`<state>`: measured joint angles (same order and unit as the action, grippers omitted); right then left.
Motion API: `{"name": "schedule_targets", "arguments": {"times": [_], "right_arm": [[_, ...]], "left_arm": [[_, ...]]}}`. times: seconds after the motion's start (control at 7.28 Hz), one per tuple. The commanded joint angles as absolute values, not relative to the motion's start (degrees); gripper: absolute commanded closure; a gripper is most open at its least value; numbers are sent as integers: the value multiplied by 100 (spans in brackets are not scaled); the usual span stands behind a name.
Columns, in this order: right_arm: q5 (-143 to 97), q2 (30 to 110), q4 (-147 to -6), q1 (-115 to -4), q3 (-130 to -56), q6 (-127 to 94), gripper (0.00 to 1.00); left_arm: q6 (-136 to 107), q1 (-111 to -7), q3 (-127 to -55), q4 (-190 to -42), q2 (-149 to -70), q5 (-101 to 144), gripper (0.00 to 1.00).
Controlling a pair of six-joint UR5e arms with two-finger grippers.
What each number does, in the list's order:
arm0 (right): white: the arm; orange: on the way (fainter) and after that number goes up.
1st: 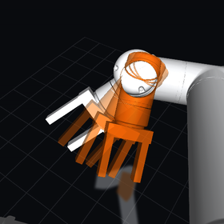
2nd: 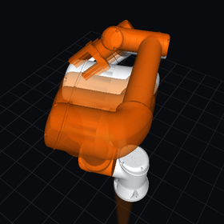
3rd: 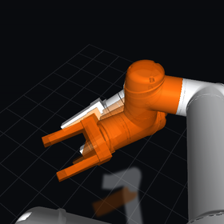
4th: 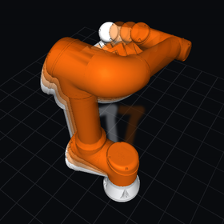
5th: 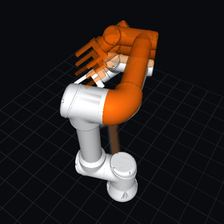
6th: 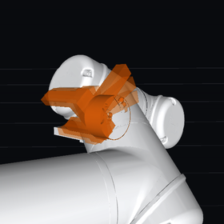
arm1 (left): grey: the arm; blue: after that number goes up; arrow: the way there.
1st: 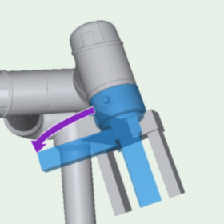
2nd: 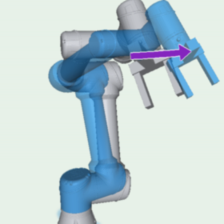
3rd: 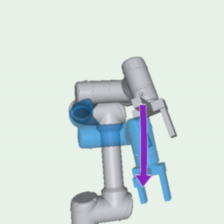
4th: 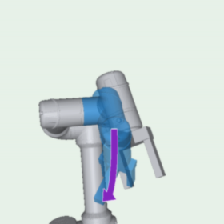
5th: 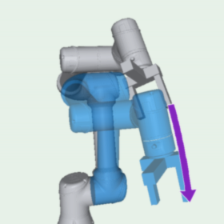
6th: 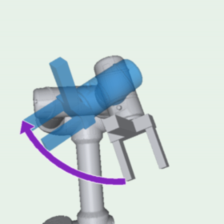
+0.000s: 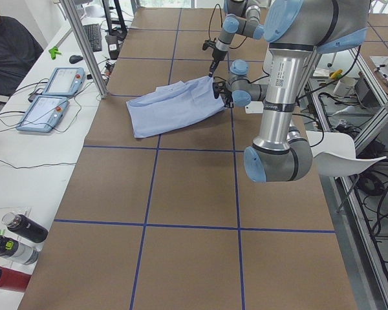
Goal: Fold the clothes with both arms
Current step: 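Grasp the near edge with both grippers and lift it toward the far edge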
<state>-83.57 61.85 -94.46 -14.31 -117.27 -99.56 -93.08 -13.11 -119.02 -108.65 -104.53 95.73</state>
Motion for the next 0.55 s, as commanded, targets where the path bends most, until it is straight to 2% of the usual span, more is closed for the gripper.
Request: {"name": "schedule_targets", "arguments": {"times": [0.0, 0.41], "right_arm": [[-8306, 6310, -10393, -1127, -12792, -9975, 100], [-8218, 6311, -11546, -792, -13884, -10133, 100]], "left_arm": [[-9308, -1345, -12765, -10341, -10406, 9860, 100], [-9351, -1345, -13630, -9652, -10467, 9984, 100]]}}
